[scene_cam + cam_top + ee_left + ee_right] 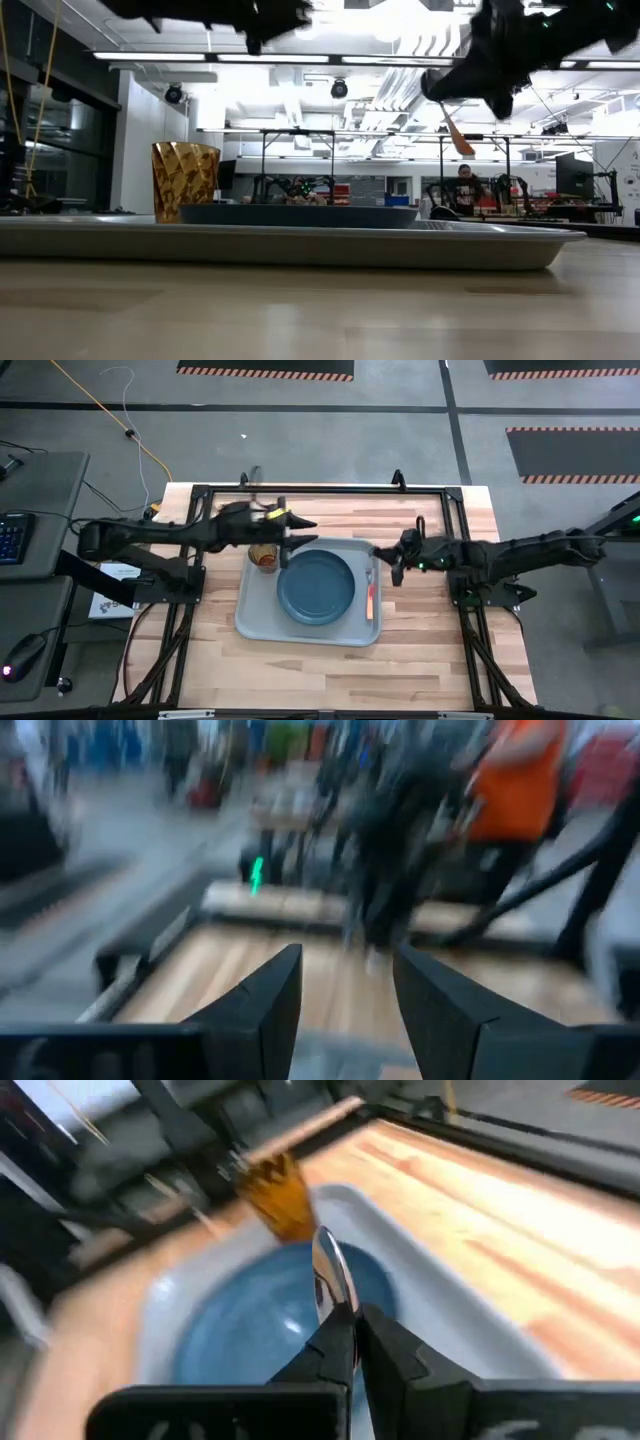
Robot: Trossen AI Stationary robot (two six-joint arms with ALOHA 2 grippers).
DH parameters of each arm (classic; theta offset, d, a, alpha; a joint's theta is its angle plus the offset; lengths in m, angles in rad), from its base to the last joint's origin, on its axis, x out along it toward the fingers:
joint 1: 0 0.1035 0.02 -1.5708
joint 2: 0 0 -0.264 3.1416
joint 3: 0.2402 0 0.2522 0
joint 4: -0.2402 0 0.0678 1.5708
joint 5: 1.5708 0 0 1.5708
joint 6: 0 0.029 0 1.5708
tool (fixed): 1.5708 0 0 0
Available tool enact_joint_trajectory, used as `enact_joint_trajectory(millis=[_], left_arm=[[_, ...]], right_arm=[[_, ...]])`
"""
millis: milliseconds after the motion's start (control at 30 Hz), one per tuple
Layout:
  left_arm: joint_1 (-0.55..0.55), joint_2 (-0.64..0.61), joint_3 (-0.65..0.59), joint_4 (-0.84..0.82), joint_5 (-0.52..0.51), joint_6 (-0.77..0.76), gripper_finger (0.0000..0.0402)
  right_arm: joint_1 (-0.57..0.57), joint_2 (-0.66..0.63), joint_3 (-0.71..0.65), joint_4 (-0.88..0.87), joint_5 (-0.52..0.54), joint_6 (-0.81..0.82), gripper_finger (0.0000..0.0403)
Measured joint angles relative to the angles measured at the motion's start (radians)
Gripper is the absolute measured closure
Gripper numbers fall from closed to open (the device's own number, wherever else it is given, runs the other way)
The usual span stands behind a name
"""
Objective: Pick and place plate/cup/fork/spoon on tray
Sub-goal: Put the orange spoon on the blue tray to the left of the orange fork
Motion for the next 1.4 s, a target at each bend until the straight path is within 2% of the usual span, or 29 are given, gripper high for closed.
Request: enact_joint_trajectory(millis=[100, 200, 300, 400, 667, 1033, 1400], left_arm=[[-0.029, -0.052, -0.097, 0.224, -0.002, -0.012, 0.0255], [-0.055, -0.068, -0.176, 0.361, -0.006, -0.025, 0.0253], [-0.061, -0.071, -0.203, 0.434, -0.021, -0.027, 0.0252], [-0.059, -0.07, -0.206, 0.436, -0.035, -0.026, 0.0253], [-0.056, -0.07, -0.205, 0.446, -0.043, -0.018, 0.0253], [-0.056, -0.07, -0.205, 0.422, -0.065, -0.017, 0.0252], [-0.058, -0.07, -0.205, 0.405, -0.065, -0.019, 0.0253]], right_arm=[[0.033, 0.026, -0.132, 0.243, 0.009, 0.105, 0.0402], [0.06, 0.067, -0.251, 0.408, 0.055, 0.21, 0.0402], [0.085, 0.104, -0.32, 0.5, 0.106, 0.307, 0.0402], [0.108, 0.165, -0.356, 0.556, 0.146, 0.369, 0.0402], [0.12, 0.363, -0.31, 0.636, 0.128, 0.429, 0.0403], [0.12, 0.59, -0.192, 0.668, 0.04, 0.444, 0.0403], [0.104, 0.71, -0.172, 0.667, 0.035, 0.54, 0.0402]])
